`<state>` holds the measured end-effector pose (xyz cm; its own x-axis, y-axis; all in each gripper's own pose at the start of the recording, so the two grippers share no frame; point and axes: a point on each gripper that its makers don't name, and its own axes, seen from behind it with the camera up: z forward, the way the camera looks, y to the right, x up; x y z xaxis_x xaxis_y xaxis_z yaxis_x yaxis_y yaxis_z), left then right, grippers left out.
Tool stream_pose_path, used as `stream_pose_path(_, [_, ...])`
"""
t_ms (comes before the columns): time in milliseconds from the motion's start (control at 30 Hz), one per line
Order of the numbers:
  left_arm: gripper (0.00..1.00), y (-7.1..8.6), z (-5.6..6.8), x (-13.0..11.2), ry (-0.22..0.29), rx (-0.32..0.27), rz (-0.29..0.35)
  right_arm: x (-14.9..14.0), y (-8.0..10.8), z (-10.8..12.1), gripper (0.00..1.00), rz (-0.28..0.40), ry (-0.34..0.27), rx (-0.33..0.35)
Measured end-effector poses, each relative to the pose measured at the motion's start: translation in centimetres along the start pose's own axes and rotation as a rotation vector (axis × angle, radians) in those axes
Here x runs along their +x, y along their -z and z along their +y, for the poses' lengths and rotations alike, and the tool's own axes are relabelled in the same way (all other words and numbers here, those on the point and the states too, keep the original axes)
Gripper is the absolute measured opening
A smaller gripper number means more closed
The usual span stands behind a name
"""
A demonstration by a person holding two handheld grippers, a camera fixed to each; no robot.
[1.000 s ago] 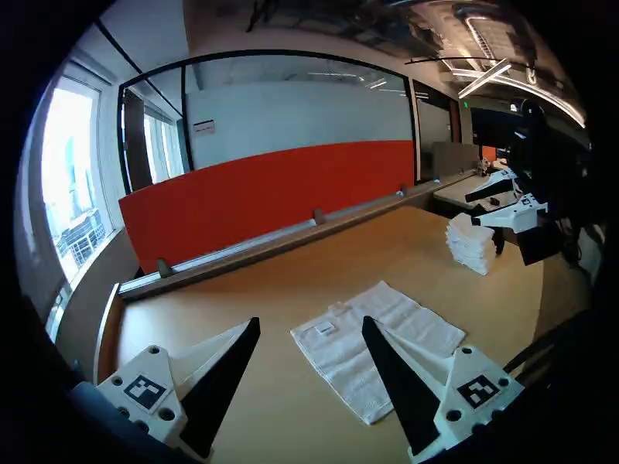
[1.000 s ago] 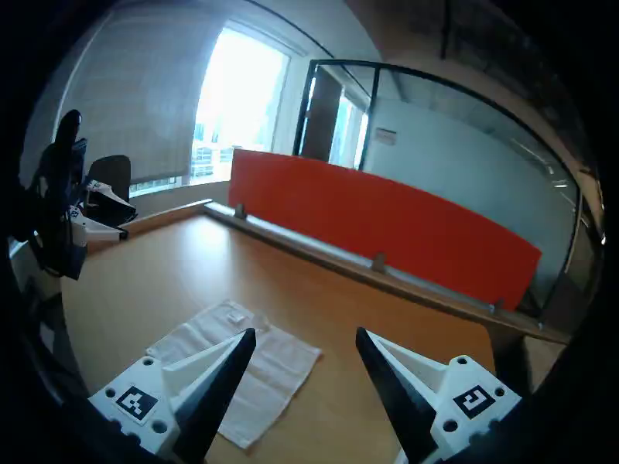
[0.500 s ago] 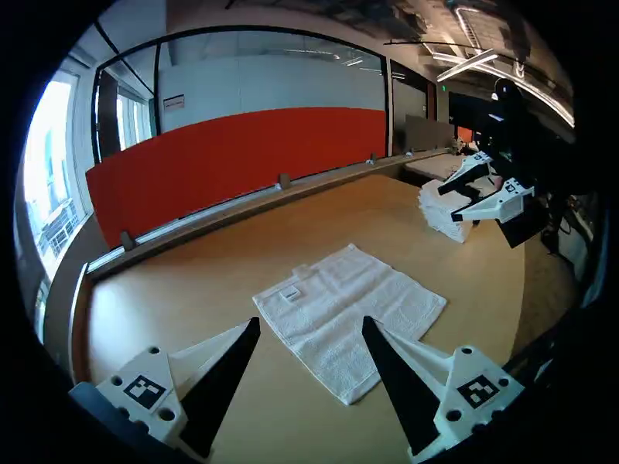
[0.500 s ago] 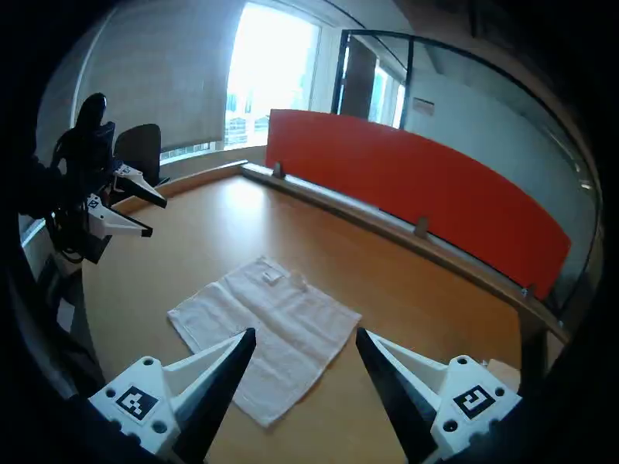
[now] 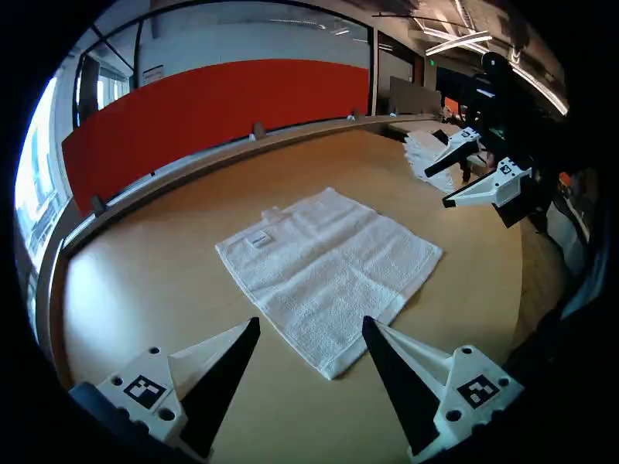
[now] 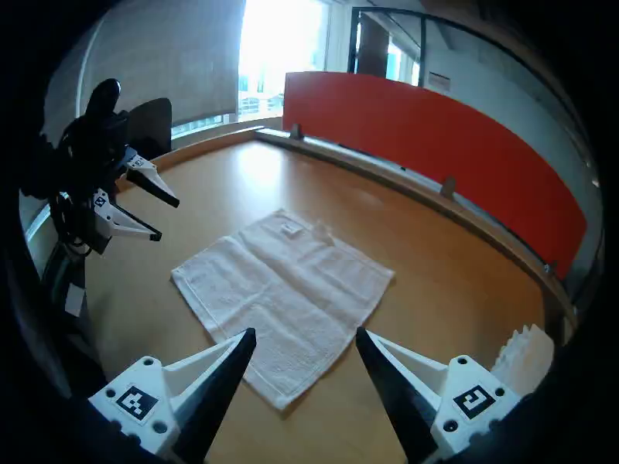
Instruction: Fold towel
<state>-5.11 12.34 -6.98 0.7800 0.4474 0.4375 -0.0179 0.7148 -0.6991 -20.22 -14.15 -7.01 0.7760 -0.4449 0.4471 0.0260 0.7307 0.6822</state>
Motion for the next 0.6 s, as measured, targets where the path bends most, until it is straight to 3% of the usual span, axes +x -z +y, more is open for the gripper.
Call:
stream_pose_path(367, [0.98,-3.5,1.7,-4.3,-0.030,-0.056,-0.093,-4.8,-2.6,-0.8,1.00,-0.075,0.000,0.034])
stream_pose_path(600, [0.98,-4.9,2.0,-6.3,-0.022,-0.069,-0.140,-7.7,-3.6,-1.2,1.00,-0.129,0.011,0.056])
